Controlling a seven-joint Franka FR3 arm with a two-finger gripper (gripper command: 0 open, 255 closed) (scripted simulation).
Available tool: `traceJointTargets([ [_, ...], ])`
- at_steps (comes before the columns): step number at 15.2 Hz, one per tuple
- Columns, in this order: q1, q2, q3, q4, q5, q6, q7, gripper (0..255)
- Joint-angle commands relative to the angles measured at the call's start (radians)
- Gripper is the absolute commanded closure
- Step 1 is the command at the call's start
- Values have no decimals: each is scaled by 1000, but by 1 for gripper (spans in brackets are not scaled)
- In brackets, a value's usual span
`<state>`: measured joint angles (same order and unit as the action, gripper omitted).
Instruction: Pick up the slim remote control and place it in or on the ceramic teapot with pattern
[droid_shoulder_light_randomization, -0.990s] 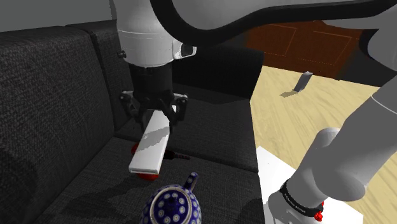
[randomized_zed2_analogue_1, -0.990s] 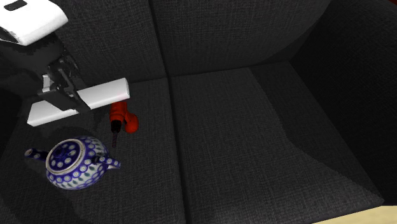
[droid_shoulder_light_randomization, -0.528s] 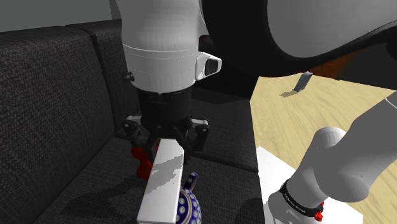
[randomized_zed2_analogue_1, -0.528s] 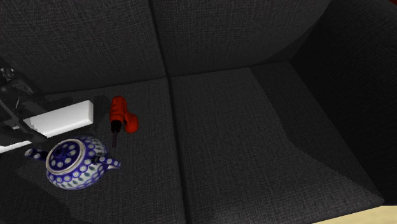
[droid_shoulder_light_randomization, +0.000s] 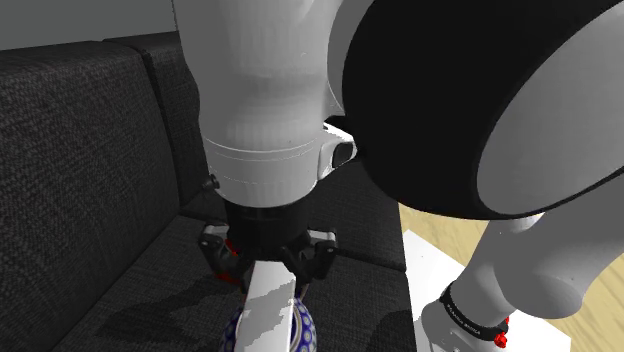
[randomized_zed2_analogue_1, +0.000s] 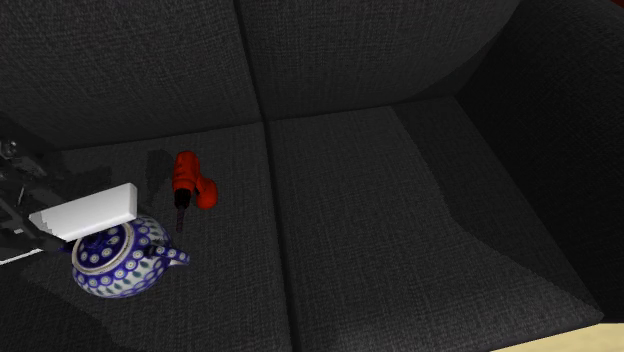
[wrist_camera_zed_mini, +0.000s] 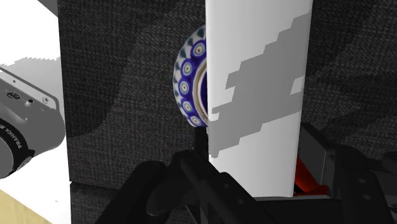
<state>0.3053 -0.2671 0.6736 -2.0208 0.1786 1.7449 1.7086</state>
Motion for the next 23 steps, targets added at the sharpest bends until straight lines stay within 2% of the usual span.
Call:
traceJointTargets([
  [1, 2, -1, 3, -28, 2, 28, -1, 255],
  [7, 4, 12, 16, -102, 2, 114, 2, 255],
  [15, 4, 12, 16, -102, 2, 114, 2, 255],
  [16, 4, 12, 16, -102, 2, 114, 2, 0],
  [21, 4, 12, 16, -102, 1, 114, 2, 0],
  [23, 1, 7, 7, -39, -1, 46, 2, 0],
])
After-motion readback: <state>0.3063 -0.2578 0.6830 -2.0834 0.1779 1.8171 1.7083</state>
